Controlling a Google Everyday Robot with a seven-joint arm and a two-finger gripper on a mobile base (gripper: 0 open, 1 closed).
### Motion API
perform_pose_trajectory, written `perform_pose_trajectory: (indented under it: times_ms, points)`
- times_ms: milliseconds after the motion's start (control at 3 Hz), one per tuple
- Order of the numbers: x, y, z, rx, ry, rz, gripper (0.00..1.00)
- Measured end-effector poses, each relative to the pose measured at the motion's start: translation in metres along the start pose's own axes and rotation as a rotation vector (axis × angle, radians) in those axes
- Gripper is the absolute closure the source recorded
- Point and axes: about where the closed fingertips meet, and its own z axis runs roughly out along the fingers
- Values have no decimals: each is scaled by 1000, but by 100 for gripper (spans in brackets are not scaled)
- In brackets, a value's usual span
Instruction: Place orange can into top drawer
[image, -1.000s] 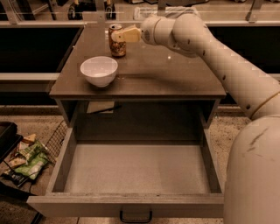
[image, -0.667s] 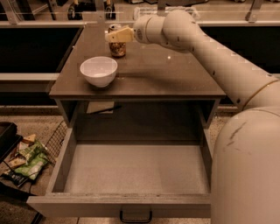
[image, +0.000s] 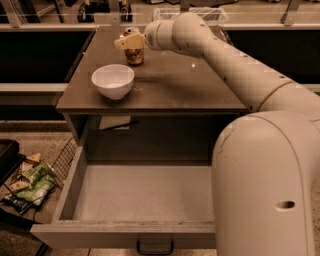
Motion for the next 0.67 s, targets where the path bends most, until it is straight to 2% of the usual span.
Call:
perform_pose_trajectory:
  times_ms: [333,667]
  points:
    - [10,-5,15,27,13,38,0]
    - [19,-11,26,57,22,54,18]
